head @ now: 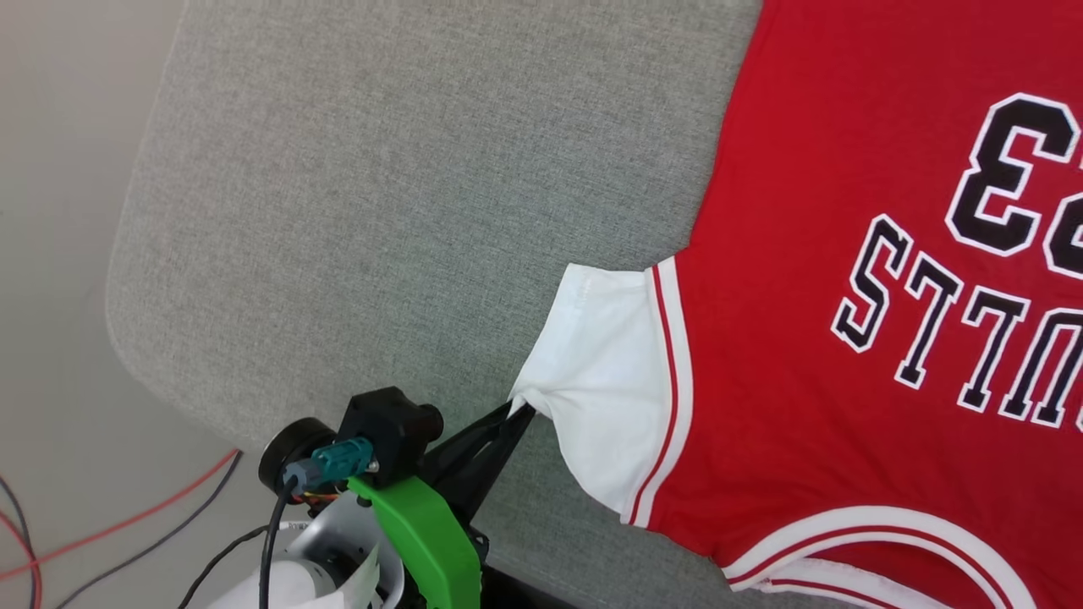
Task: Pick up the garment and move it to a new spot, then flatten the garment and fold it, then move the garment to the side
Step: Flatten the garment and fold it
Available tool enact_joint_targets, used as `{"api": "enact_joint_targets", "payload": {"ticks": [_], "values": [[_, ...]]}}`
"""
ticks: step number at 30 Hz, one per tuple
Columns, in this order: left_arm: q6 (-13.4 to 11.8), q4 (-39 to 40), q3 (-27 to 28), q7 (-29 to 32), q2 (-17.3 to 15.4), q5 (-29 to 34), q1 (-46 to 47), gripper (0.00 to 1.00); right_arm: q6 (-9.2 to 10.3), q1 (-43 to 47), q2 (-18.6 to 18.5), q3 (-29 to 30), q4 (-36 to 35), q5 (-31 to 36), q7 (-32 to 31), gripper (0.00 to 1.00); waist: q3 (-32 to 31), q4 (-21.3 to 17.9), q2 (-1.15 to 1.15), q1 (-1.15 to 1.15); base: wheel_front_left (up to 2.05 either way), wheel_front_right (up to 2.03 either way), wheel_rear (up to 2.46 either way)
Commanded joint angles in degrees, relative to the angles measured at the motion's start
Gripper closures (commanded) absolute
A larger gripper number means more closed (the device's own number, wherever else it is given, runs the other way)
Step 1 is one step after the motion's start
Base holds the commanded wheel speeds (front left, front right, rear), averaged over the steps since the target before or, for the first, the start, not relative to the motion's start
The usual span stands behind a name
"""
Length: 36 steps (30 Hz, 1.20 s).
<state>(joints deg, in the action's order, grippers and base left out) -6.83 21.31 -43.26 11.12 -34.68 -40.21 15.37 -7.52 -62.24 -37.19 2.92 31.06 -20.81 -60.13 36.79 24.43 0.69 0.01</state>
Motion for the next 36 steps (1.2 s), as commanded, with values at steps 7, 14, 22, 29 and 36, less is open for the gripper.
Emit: {"api": "enact_joint_targets", "payload": {"ticks": [7, 14, 22, 29, 36], "values": [[-0.79, -1.74, 1.15, -1.14, -0.31, 0.70, 0.68, 1.00, 0.03, 9.57, 1.44, -1.47, 1.11, -0.68, 1.26, 1.00, -6.79, -5.39, -0.69, -0.01, 0.00, 0.00, 0.00], [-1.46, -4.23, 1.85, -1.93, -0.83, -0.07, -0.58, 1.00, 0.03, 17.25, 2.85, -2.39, 0.33, -3.46, 3.80, 1.00, -13.74, -10.12, -0.69, -0.01, 0.00, 0.00, 0.00], [-2.54, -6.27, 2.34, -2.12, -1.67, -1.46, -2.99, 1.00, 0.03, 26.94, 4.11, -3.58, -2.42, -8.65, 8.03, 1.00, -20.88, -15.14, -0.69, -0.01, 0.00, 0.00, 0.00], [-3.32, -7.78, 2.75, -3.35, -1.72, -2.64, -5.31, 1.00, 0.03, 36.36, 4.57, -3.45, -7.80, -12.43, 10.94, 1.00, -25.45, -18.48, -0.69, -0.01, 0.00, 0.00, 0.00], [-3.39, -9.59, 2.60, -4.86, -0.99, -2.97, -6.35, 1.00, 0.03, 46.81, 5.57, 1.61, -13.66, -13.93, 11.64, 1.00, -28.35, -20.15, -0.69, -0.01, 0.00, 0.00, 0.00]]}}
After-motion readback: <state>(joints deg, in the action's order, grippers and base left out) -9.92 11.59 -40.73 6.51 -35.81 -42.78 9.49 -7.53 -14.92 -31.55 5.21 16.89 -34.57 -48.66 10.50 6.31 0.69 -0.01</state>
